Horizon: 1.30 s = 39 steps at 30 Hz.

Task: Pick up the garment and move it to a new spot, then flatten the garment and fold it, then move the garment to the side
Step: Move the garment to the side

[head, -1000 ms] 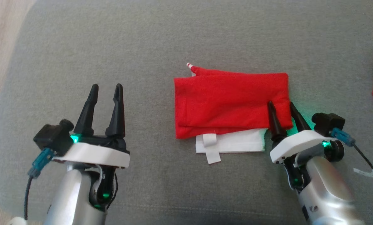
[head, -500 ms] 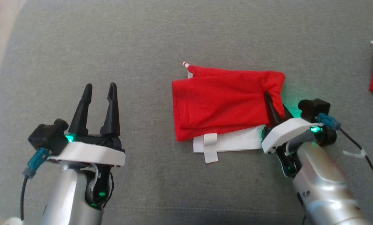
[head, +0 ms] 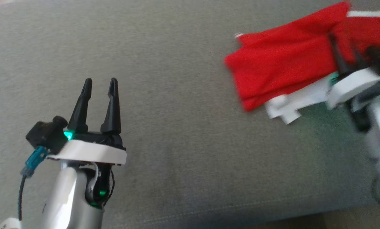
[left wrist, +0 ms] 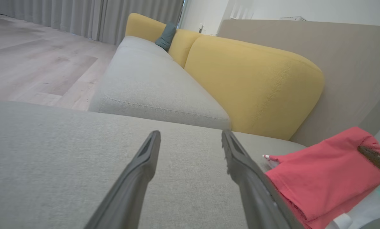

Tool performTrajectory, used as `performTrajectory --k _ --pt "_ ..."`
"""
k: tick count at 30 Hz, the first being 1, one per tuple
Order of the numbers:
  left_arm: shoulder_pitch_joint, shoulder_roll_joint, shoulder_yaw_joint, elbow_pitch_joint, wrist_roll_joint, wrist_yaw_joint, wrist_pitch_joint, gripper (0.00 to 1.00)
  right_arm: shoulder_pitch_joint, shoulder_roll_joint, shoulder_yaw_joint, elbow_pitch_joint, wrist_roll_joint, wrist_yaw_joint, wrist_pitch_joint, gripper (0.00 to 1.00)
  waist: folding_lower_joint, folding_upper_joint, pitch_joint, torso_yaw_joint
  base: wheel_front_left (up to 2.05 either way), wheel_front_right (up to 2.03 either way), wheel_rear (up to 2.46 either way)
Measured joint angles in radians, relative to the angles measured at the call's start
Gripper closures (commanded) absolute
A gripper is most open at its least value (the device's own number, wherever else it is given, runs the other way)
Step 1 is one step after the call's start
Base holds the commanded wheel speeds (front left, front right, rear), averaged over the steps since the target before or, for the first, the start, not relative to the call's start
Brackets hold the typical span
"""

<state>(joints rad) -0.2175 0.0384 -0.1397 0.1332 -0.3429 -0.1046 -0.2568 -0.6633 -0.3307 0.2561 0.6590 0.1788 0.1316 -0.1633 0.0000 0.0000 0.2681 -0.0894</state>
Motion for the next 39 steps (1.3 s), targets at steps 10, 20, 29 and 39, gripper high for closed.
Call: performTrajectory --k 10,20,29,39 --pt "-0.066 0.0 -0.004 0.002 0.025 -0.011 0.0 0.0 -0.035 -0.189 -0.097 -0.061 0.026 0.0 0.087 1.0 0.0001 0.0 0.074 -0.067 0.0 0.0 0.0" --pt "-0.077 0.0 -0.008 0.02 0.027 -0.019 0.0 0.0 -0.066 -0.19 -0.223 -0.027 -0.11 0.0 0.147 1.0 0.0001 0.0 0.117 -0.07 0.0 0.0 0.0" --pt "-0.078 0.0 -0.007 0.023 0.027 -0.02 0.0 0.0 -0.075 -0.147 -0.336 -0.032 -0.183 0.0 0.152 1.0 0.0 0.0 0.124 -0.055 0.0 0.0 0.0" --pt "-0.078 0.0 -0.009 0.029 0.027 -0.02 0.0 0.0 -0.062 -0.116 -0.33 -0.096 -0.158 0.0 0.179 0.0 0.0 0.0 0.119 -0.065 0.0 0.0 0.0"
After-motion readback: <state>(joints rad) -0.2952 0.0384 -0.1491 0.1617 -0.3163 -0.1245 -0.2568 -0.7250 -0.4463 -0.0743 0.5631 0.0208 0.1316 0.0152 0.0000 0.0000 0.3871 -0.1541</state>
